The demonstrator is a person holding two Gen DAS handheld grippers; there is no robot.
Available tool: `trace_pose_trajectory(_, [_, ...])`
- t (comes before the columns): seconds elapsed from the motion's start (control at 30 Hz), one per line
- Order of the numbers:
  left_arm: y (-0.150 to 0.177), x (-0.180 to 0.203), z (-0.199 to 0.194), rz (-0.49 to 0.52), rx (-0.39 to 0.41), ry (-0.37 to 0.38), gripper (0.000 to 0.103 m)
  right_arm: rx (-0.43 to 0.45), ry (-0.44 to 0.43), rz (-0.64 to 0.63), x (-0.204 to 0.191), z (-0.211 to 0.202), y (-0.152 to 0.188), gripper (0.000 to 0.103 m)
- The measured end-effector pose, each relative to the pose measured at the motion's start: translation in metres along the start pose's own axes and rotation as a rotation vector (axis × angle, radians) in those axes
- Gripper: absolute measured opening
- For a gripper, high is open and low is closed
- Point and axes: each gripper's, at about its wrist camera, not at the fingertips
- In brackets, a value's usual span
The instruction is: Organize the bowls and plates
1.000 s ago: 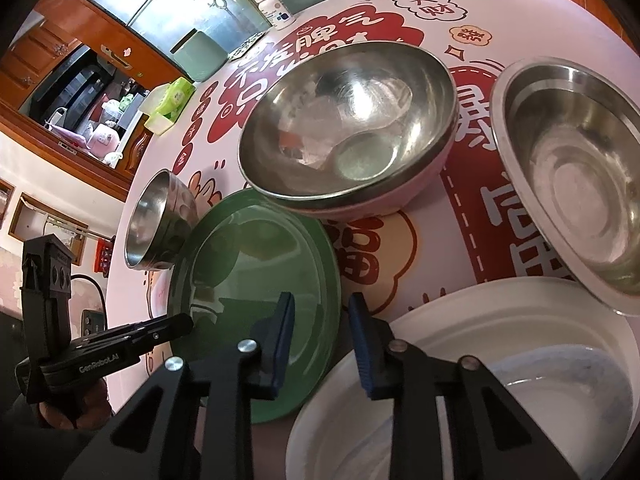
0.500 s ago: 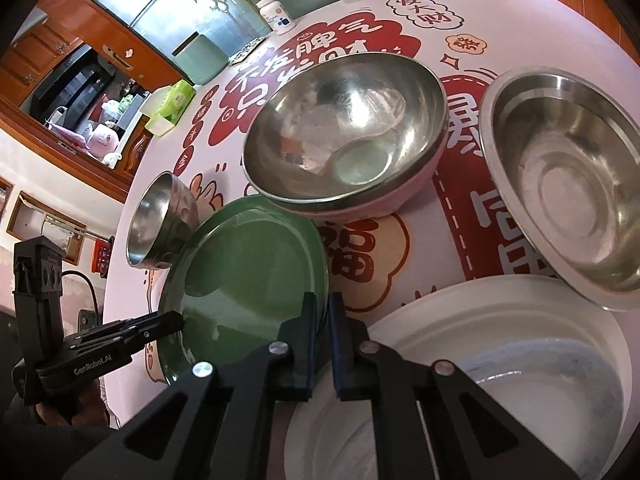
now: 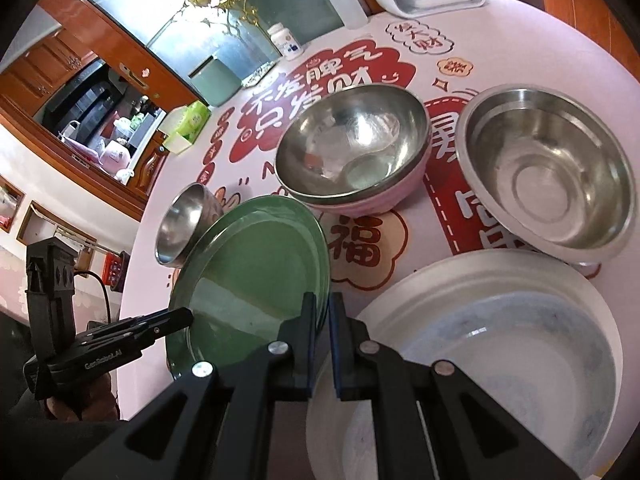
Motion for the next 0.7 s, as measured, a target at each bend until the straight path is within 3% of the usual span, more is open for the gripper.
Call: trace_pose_trajectory(0.7, [0.033,0.061,-0.021,0.182,0.036,-0.004,0.019,0.056,0.039,0.087,0.028,-0.055,0.045,0.006])
Point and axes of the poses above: each gripper's, at about its wrist camera, not at the fingertips, and z roughly the way its jaws point, x to its right, y to its underside, and after that the axes turned 7 degrees about -y, right-handed
